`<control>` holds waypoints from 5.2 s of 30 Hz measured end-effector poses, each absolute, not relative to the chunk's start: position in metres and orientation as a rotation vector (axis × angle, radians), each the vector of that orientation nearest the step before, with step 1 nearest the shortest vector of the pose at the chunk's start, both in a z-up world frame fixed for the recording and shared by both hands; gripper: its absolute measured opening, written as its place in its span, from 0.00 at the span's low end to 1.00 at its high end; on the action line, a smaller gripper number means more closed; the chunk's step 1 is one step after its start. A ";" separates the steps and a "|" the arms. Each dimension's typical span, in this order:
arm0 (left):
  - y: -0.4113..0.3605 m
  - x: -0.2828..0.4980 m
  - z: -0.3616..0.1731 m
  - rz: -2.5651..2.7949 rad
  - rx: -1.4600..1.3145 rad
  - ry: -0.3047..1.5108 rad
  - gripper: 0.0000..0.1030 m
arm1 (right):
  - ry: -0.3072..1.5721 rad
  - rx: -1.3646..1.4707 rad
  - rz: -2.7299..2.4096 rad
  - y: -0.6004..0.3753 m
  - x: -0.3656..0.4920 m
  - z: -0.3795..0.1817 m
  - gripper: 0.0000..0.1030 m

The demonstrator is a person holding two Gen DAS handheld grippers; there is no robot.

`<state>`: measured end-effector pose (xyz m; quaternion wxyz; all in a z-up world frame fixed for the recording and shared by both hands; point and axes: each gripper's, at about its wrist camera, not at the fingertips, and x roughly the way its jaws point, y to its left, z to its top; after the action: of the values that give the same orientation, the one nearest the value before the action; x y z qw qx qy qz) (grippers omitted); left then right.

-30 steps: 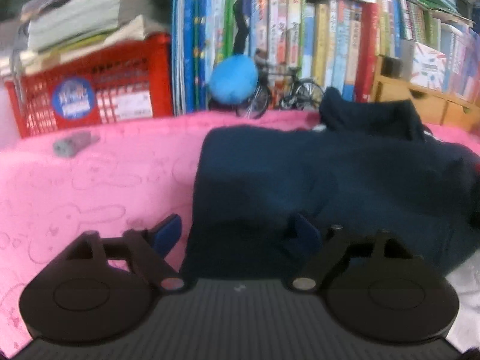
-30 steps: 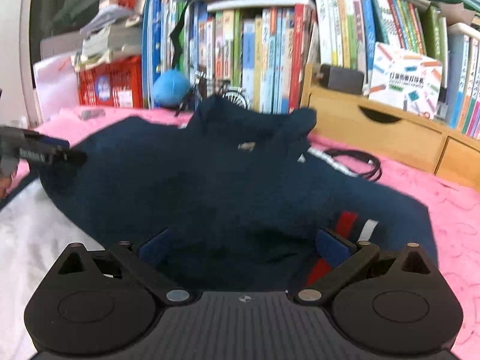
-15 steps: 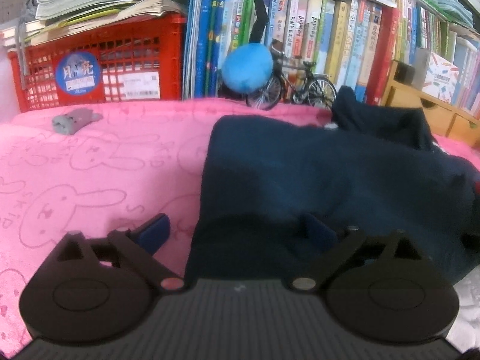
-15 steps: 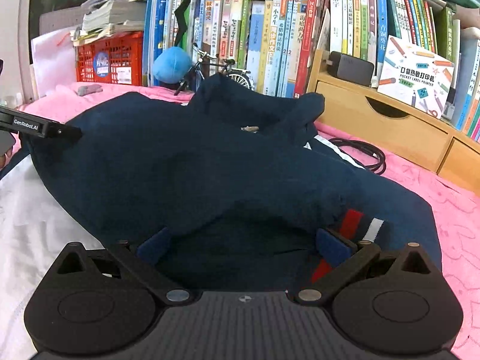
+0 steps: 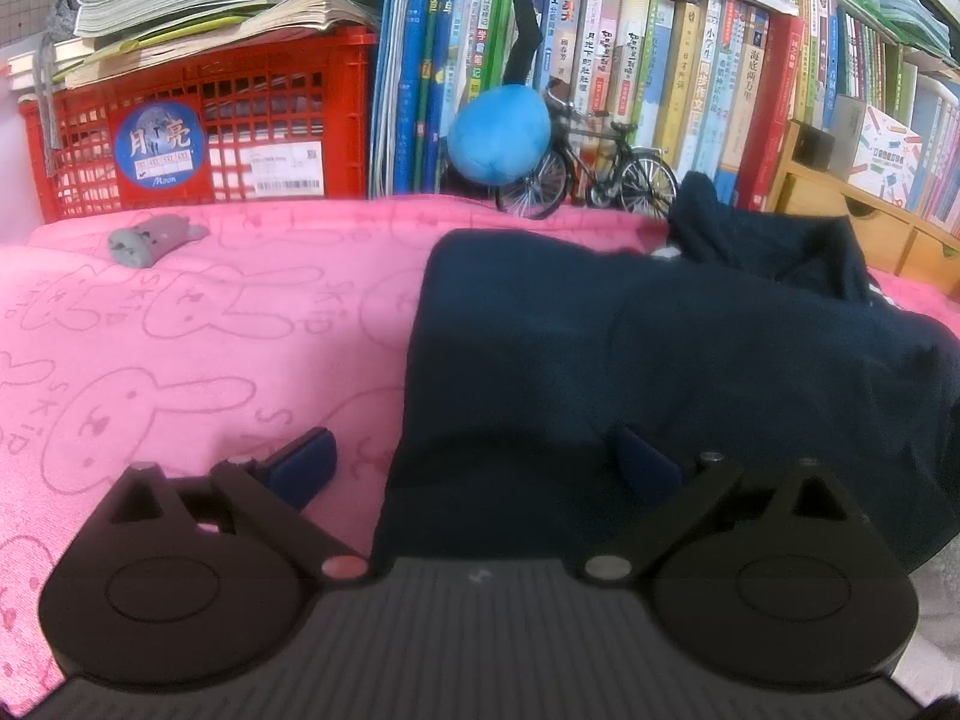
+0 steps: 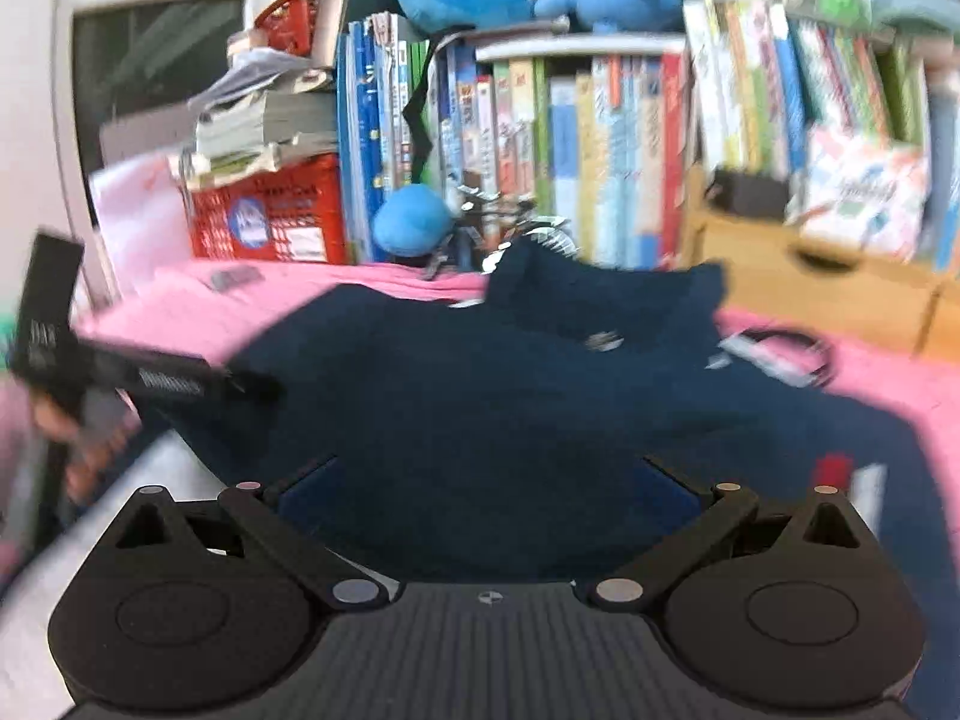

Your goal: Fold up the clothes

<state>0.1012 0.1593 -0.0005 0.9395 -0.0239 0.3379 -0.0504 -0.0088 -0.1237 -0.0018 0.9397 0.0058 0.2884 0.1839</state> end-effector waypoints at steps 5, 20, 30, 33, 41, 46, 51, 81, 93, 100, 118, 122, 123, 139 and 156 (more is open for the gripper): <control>0.160 0.101 0.000 -0.102 -0.050 0.690 0.99 | 0.673 -0.089 0.303 -0.094 0.010 -0.020 0.98; 0.160 0.101 -0.002 -0.117 -0.049 0.694 1.00 | 0.663 -0.132 0.320 -0.164 -0.010 -0.030 0.91; 0.172 0.075 0.006 -0.038 -0.065 0.639 0.93 | 0.622 -0.195 0.248 -0.163 -0.040 -0.012 0.98; 0.188 0.039 0.015 -0.064 -0.125 0.590 0.93 | 0.544 -0.222 0.260 -0.174 -0.083 0.003 1.00; 0.139 -0.052 0.037 -0.314 -0.048 0.513 0.93 | 0.550 -0.055 0.242 -0.203 -0.145 -0.010 1.00; 0.119 -0.067 0.015 -0.328 0.080 0.573 0.93 | 0.615 -0.088 0.234 -0.209 -0.166 -0.029 1.00; 0.128 -0.064 0.007 -0.222 0.088 0.637 0.93 | 0.642 -0.125 0.060 -0.232 -0.171 -0.031 1.00; 0.153 -0.188 0.012 -0.264 0.019 0.536 0.89 | 0.497 0.035 -0.049 -0.276 -0.309 -0.030 0.95; 0.200 -0.211 -0.019 -0.572 -0.321 0.830 0.89 | 0.778 0.361 0.427 -0.315 -0.337 -0.052 0.95; 0.171 -0.195 -0.049 -0.548 -0.346 0.895 0.52 | 0.807 0.404 0.468 -0.307 -0.316 -0.077 0.65; 0.163 -0.134 0.074 -0.583 -0.256 0.485 0.29 | 0.438 0.300 0.485 -0.293 -0.264 0.046 0.26; 0.149 -0.091 0.054 -0.416 -0.222 0.542 0.29 | 0.494 0.264 0.321 -0.288 -0.201 0.030 0.26; 0.148 -0.085 0.048 -0.381 -0.214 0.564 0.29 | 0.520 0.244 0.277 -0.288 -0.190 0.024 0.26; 0.147 -0.106 0.054 -0.393 0.087 0.479 0.64 | 0.497 -0.085 0.159 -0.298 -0.195 0.004 0.77; 0.129 -0.088 0.026 -0.294 0.244 0.531 0.65 | 0.391 -0.249 0.037 -0.294 -0.194 0.003 0.87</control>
<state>-0.0877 0.1290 0.0257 0.9470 0.1199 0.2607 -0.1446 -0.1940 -0.2936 0.0027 0.9731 -0.1232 0.1937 0.0184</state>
